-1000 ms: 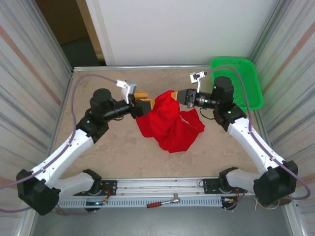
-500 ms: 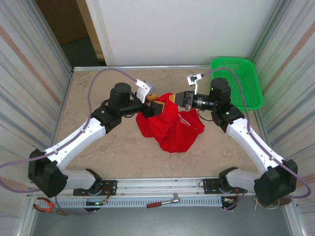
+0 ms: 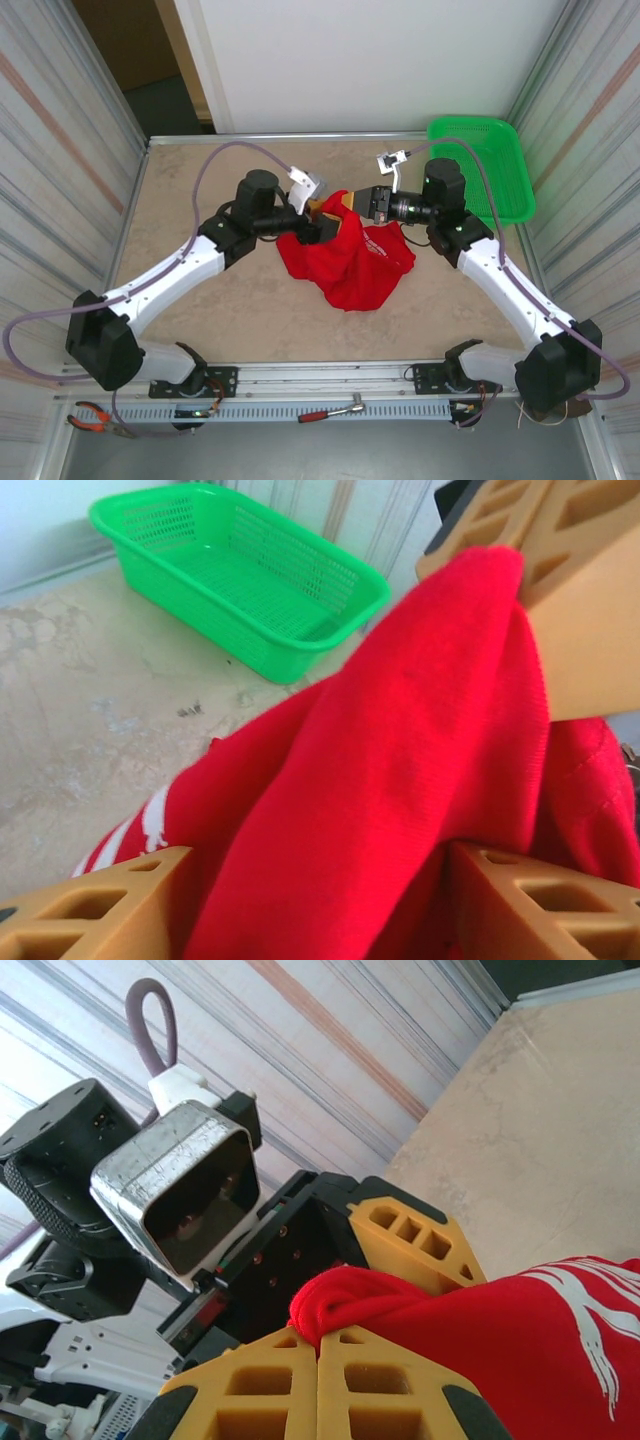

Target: Fold the inside-out t-shirt

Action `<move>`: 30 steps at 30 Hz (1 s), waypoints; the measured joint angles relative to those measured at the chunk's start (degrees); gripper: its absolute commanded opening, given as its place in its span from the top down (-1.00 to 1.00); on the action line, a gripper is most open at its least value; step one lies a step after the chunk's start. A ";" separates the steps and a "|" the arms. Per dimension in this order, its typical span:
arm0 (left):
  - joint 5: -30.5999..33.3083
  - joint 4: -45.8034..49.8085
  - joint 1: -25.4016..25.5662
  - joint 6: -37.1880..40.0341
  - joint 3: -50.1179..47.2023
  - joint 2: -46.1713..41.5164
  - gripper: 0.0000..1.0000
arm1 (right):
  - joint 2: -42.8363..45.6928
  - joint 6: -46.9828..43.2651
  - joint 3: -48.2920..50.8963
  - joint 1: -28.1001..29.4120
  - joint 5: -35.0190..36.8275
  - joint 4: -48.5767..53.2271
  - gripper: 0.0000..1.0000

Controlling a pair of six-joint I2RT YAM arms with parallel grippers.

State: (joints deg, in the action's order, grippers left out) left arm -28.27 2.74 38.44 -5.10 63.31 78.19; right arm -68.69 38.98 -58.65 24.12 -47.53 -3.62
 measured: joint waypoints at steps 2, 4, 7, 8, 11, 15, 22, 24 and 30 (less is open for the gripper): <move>-0.70 -0.15 0.15 0.00 0.00 1.16 -0.04 | -0.02 0.00 0.00 0.04 0.00 0.20 1.00; -1.29 -0.52 0.24 -0.22 0.04 2.64 0.51 | -0.02 0.00 0.00 0.20 0.15 0.22 1.00; -2.49 -0.61 0.22 -0.04 1.25 6.16 1.00 | -0.02 0.00 0.02 0.17 0.48 0.55 1.00; -2.93 -0.63 0.22 -0.02 1.99 7.32 1.00 | -0.02 -0.02 0.11 0.09 0.87 0.83 1.00; -4.68 -0.83 -0.28 -1.11 2.69 8.39 1.00 | -0.02 -0.15 0.83 -0.96 1.25 1.09 1.00; -8.09 -4.09 -2.91 -6.64 0.04 6.01 1.00 | -0.22 -2.32 1.18 -2.16 4.85 3.78 -0.28; -12.35 -11.80 -8.31 -18.05 -4.11 -0.48 1.00 | -1.55 -4.96 2.08 -1.36 17.27 12.68 -0.56; -12.83 -12.46 -8.33 -19.43 -4.11 -1.22 1.00 | -0.22 -4.90 2.38 0.81 20.72 14.80 -0.61; -13.75 -11.87 -8.33 -21.77 -4.09 -1.33 1.00 | 5.99 -4.96 2.27 9.44 29.73 17.25 -0.72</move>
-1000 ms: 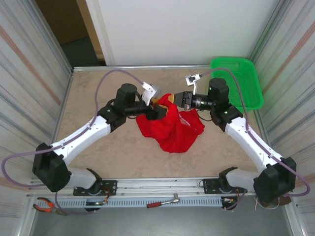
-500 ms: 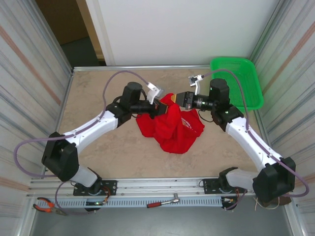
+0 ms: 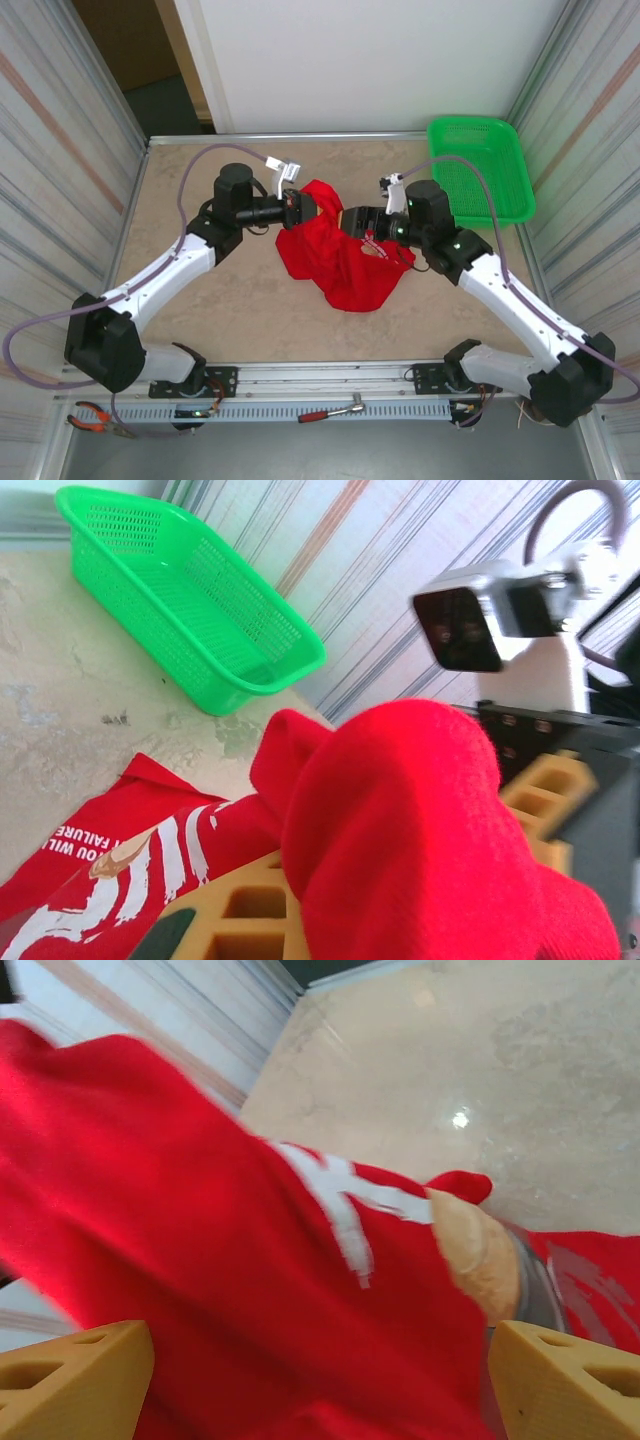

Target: Fold the inside-out t-shirt

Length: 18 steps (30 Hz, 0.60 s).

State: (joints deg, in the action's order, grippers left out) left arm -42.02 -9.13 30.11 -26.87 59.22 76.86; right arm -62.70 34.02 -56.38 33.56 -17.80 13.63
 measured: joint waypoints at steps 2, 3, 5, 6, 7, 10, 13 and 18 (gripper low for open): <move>0.00 0.42 0.00 -0.22 0.02 0.13 1.00 | 0.17 0.00 -0.35 1.38 1.86 -0.04 -0.71; 0.00 0.74 0.00 -0.28 0.07 0.31 1.00 | -0.09 0.00 -0.52 1.84 2.78 -0.04 -0.71; 0.02 1.70 0.00 -0.39 0.50 0.79 1.00 | -0.94 -0.02 -0.92 2.56 3.96 0.04 -0.70; 0.02 2.10 0.00 -0.39 0.83 1.14 1.00 | -1.51 -0.02 -1.22 2.84 4.48 0.07 -0.70; 0.02 2.51 0.00 -0.39 1.16 1.44 1.00 | -1.92 -0.04 -1.49 2.99 4.72 0.07 -0.69; 0.02 3.98 0.00 -0.37 2.10 2.14 1.00 | -3.52 -0.22 -2.64 3.89 5.81 0.15 -0.68; 0.04 5.33 0.00 -0.37 2.86 2.21 1.00 | -4.68 -0.28 -3.69 4.52 6.23 0.15 -0.64; 0.13 8.20 0.00 0.09 4.59 2.78 1.00 | -5.51 -1.38 -4.59 6.08 7.56 0.17 -0.64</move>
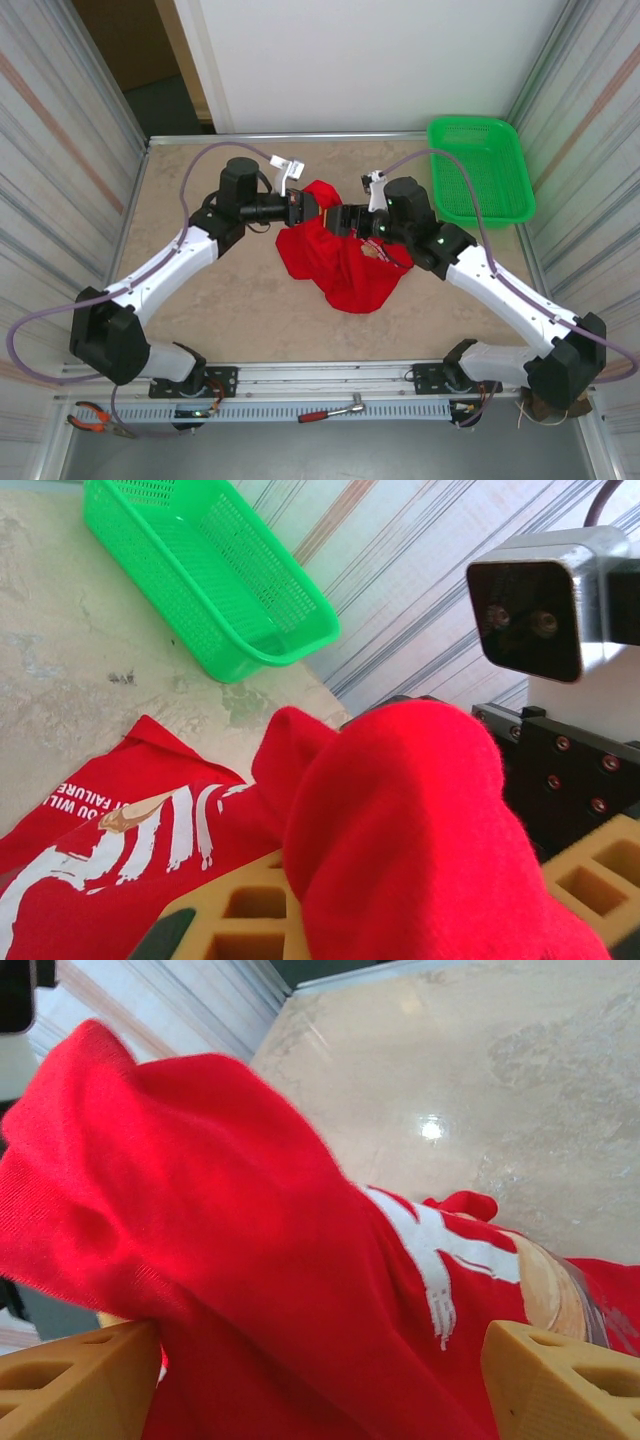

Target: Fold the inside-out t-shirt

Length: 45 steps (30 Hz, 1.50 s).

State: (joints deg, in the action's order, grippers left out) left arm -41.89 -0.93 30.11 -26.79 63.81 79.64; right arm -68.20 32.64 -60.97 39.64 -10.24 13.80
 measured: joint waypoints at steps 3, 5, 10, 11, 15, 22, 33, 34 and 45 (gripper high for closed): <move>0.28 1.14 0.00 0.22 0.37 0.74 1.00 | 0.22 -0.44 -0.26 1.18 0.68 0.22 -0.64; 0.46 1.64 0.00 0.50 0.37 1.25 1.00 | 0.76 -0.83 -0.33 1.97 1.60 0.66 -0.65; 0.63 2.91 0.00 1.03 0.59 2.27 1.00 | 2.25 -2.12 -0.85 3.28 4.07 1.95 -0.64; 0.68 2.95 0.00 1.05 0.63 2.32 1.00 | 2.25 -2.32 -1.09 3.48 4.48 2.08 -0.63; 0.87 3.89 0.00 1.07 1.79 2.34 1.00 | 1.66 -3.43 -1.18 3.54 6.23 2.32 -0.50; -0.70 4.17 -0.09 1.01 3.39 2.34 1.00 | -3.65 -5.07 -1.18 2.16 8.07 1.92 1.00; -11.37 -9.31 -7.58 -9.88 -6.14 0.94 1.00 | 0.70 -4.55 0.50 -9.40 -18.73 -4.90 1.00; -12.35 -10.21 -7.78 -10.62 -6.91 0.94 1.00 | 1.27 -4.17 0.59 -9.55 -21.99 -6.10 1.00; -20.50 -26.38 -7.10 -17.77 -8.26 2.51 1.00 | 4.02 4.48 6.40 -16.90 -32.17 -16.37 1.00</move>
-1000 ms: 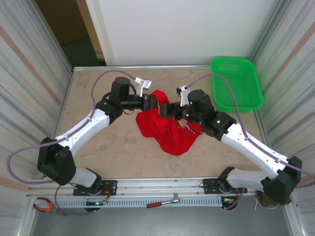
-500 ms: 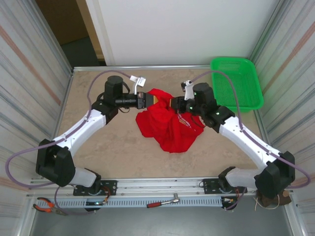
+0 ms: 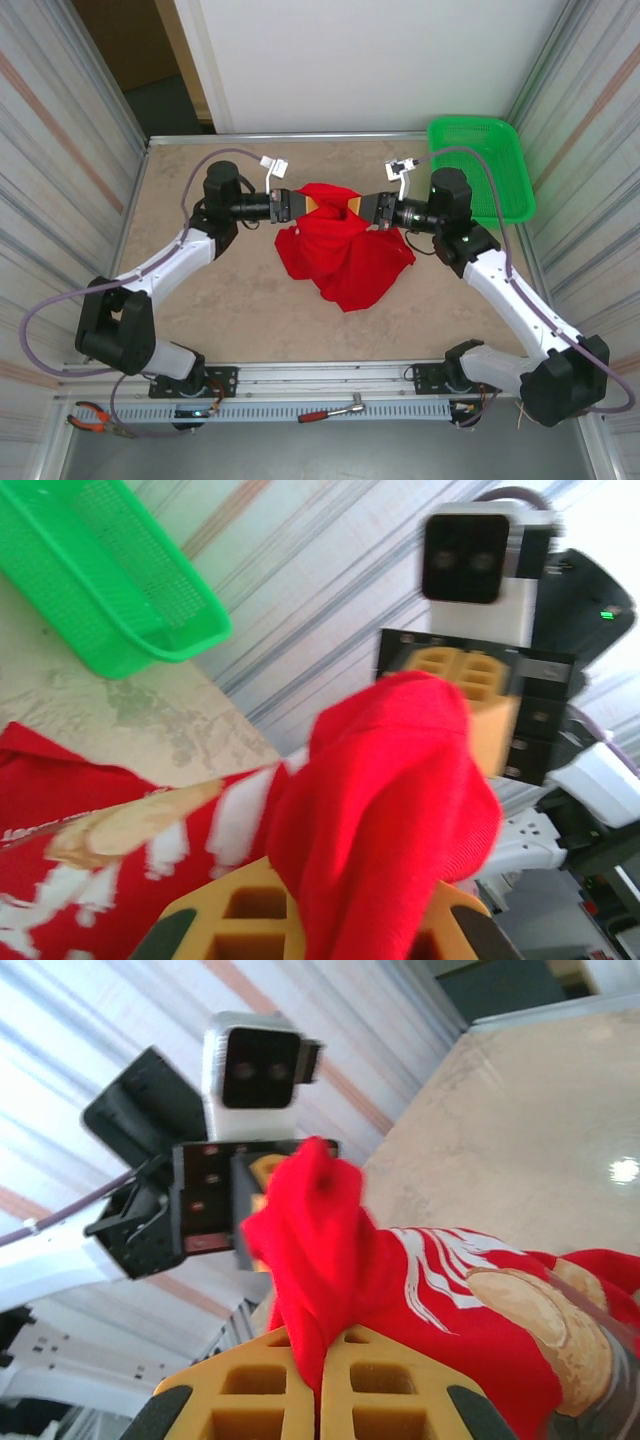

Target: Fold the inside-out t-shirt

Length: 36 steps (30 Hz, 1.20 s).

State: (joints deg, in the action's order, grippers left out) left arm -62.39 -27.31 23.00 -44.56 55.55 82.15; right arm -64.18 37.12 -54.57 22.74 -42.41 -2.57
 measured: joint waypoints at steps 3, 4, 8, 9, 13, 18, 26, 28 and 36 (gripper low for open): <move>-2.71 -4.81 1.31 -3.28 0.35 0.28 1.00 | -1.64 0.68 0.15 -0.66 2.27 -0.46 1.00; -3.65 -6.64 1.97 -4.44 0.79 0.37 1.00 | -2.75 1.07 0.15 -0.63 3.08 -0.92 1.00; -5.14 -14.51 3.89 -9.84 2.43 0.79 1.00 | -8.46 1.73 0.15 0.74 4.00 -2.80 1.00; -5.18 -16.39 3.96 -11.30 2.45 1.16 1.00 | -9.55 1.81 0.11 1.79 3.72 -3.67 1.00; -4.61 -19.15 2.14 -13.81 2.27 2.19 0.28 | -10.73 2.40 0.02 3.28 4.48 -4.66 1.00; 4.31 -8.83 -2.95 -7.74 -1.40 -3.78 -0.13 | -8.35 3.04 0.02 2.62 7.76 -2.01 1.00; 29.83 20.24 -0.15 8.46 -1.31 -18.91 -0.17 | -3.19 3.19 -2.14 2.78 9.66 1.86 1.00; 38.23 25.16 5.64 11.69 -0.35 -21.59 -0.17 | -2.99 3.19 -2.82 3.17 10.08 2.58 1.00; 60.94 30.45 25.53 19.98 -0.13 -22.34 -0.17 | -2.95 3.17 -3.02 4.96 12.26 5.22 1.00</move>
State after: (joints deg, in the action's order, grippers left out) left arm -1.45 3.14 48.53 -24.58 55.42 59.81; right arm -67.13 40.29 -57.58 27.70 -30.15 2.66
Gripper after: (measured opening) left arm 0.585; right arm 0.061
